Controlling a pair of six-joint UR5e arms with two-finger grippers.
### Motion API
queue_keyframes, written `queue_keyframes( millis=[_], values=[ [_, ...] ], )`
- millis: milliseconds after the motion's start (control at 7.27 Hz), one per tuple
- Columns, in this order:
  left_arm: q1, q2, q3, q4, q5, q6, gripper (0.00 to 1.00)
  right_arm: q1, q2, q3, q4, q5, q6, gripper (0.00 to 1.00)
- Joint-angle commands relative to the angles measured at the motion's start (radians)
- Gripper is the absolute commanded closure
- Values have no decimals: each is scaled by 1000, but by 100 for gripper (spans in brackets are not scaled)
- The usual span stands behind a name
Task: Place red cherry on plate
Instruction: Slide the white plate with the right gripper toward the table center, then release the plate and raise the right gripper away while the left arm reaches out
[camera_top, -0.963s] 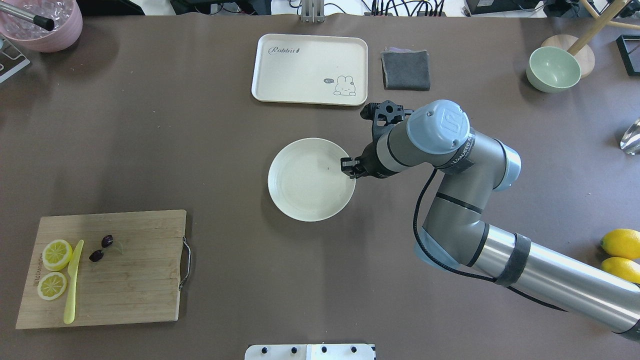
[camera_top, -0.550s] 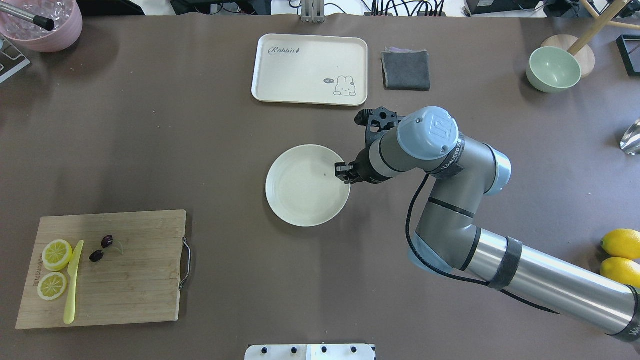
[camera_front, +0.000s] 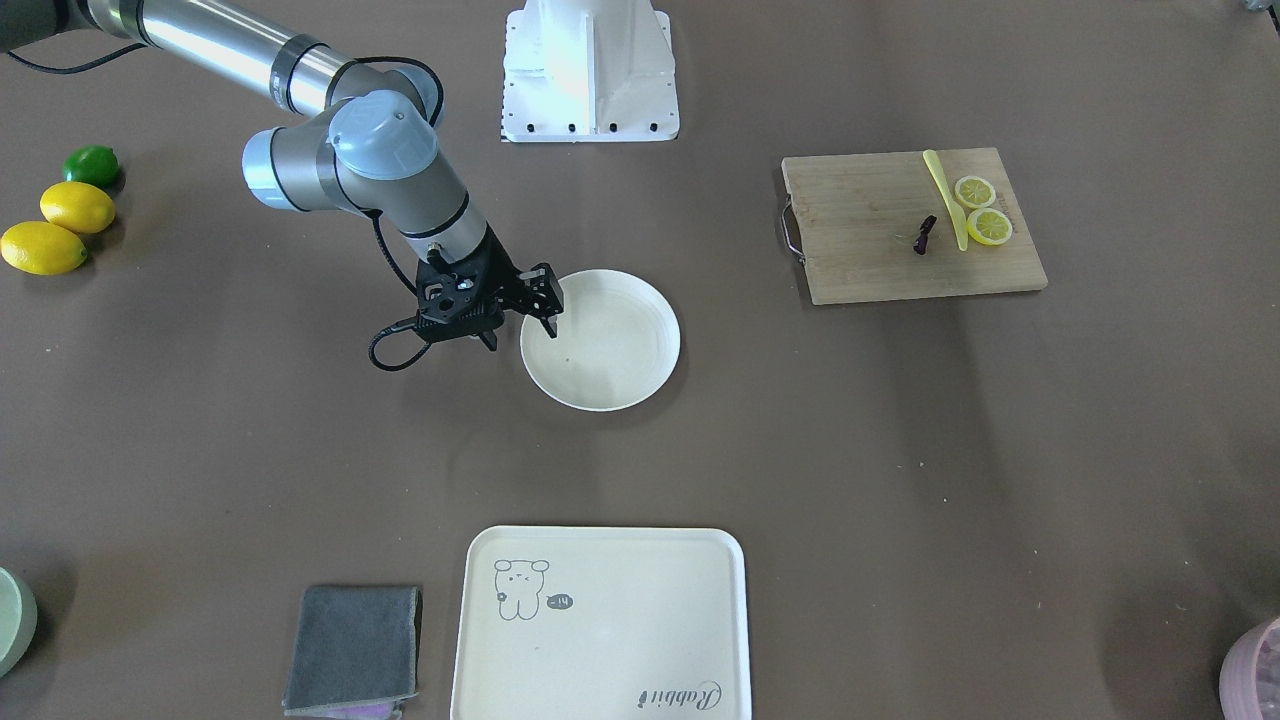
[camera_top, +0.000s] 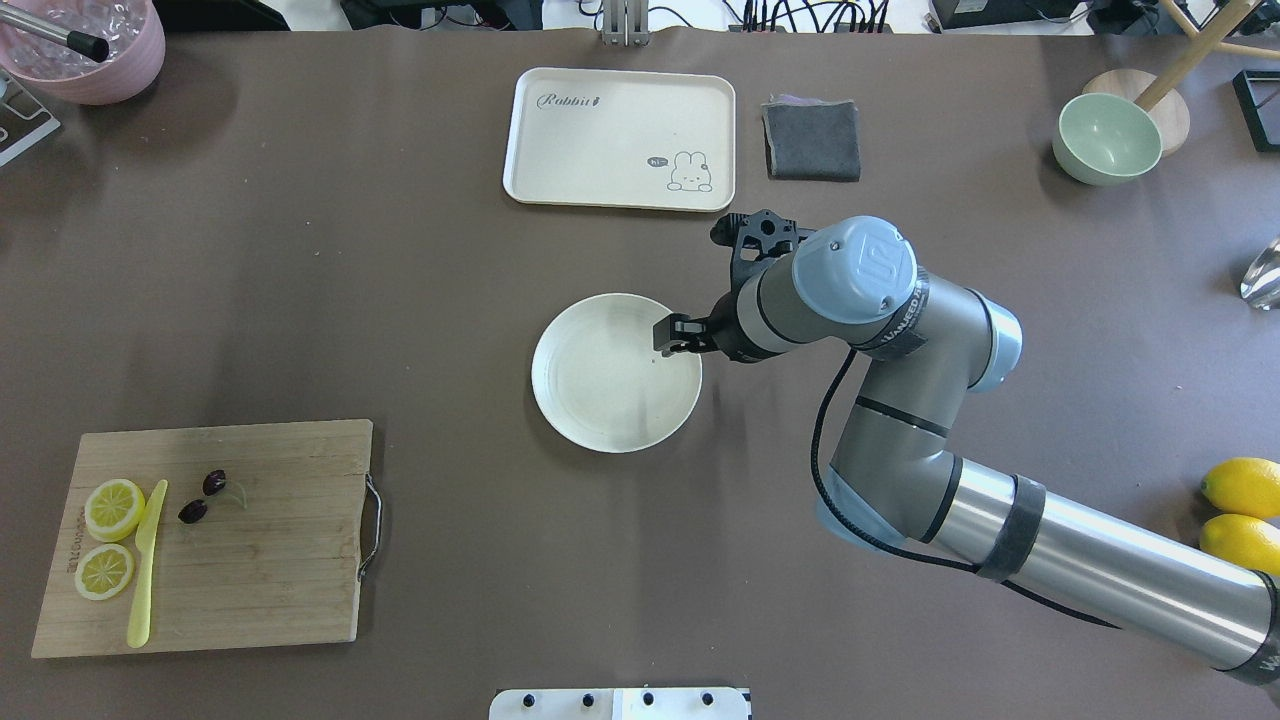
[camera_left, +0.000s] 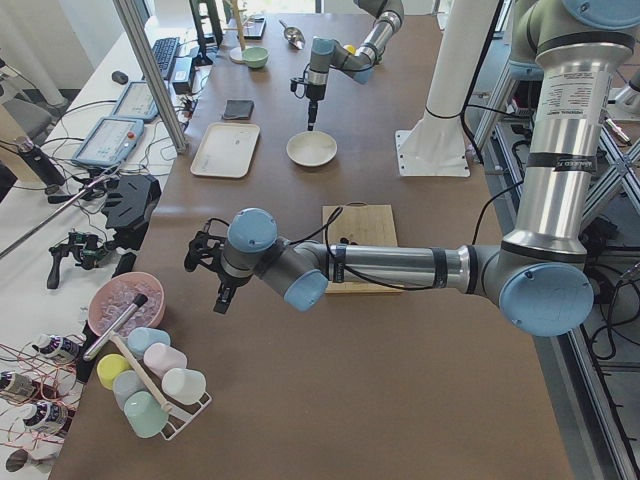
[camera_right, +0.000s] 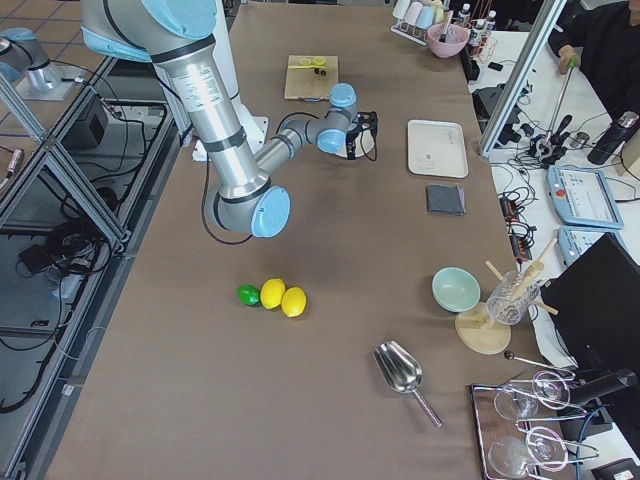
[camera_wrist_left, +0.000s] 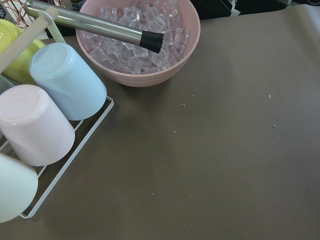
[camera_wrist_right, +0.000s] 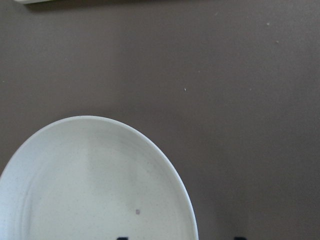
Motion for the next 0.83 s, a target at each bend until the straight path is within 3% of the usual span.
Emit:
queue_keyframes(
  millis=[0,412,688],
  values=[
    [42,11,-105,4,-1,-233,3,125,-18,10,-4,145,-16,1],
    [193,168,-371,9,11,-411,3,306,-73,11,-53,310,-178,1],
    [293,259,-464,9,74,-415,3,381,-129,8,-55,359,-313,1]
  ],
)
